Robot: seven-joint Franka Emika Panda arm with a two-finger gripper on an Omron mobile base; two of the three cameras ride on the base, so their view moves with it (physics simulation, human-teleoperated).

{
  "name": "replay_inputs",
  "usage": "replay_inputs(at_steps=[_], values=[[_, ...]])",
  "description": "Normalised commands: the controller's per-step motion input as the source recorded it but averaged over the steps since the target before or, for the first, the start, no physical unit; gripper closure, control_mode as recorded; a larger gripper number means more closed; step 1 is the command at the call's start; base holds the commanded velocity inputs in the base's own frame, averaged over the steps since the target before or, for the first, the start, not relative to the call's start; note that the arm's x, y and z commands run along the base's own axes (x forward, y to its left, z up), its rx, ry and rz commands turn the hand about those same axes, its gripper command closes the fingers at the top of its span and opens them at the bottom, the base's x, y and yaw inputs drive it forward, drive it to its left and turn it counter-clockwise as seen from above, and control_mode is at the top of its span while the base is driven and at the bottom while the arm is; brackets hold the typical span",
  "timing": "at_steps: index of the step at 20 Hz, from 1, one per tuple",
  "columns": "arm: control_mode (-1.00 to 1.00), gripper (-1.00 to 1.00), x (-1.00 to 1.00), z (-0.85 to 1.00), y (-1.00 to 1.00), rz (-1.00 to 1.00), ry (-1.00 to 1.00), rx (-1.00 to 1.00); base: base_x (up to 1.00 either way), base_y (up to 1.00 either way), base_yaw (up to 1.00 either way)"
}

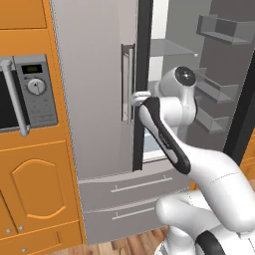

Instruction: Retrieve the butter from the fridge and place it on a plate on the dining table. Then retrieve the butter knife by the fridge and place it near the plate.

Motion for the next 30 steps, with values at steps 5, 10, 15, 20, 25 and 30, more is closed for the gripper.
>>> replay_inputs(at_steps=[5,10,15,20,25,30], values=[[-1.00,-1.00,0.32,0.07,0.14,0.02,-0.08,-0.09,0.00,0.00,0.00],[-1.00,-1.00,0.48,0.00,0.07,0.08,-0.04,-0.13,0.00,0.00,0.00],[-1.00,-1.00,0.30,0.00,0.09,0.01,0.00,-0.11,0.00,0.00,0.00],[-1.00,-1.00,0.24,0.00,0.11,-0.08,-0.02,-0.02,0.00,0.00,0.00],[-1.00,-1.00,0.38,0.01,0.12,-0.12,-0.01,0.01,0.00,0.00,0.00],[-1.00,-1.00,0.34,0.00,0.00,-0.05,-0.01,0.09,0.00,0.00,0.00]])
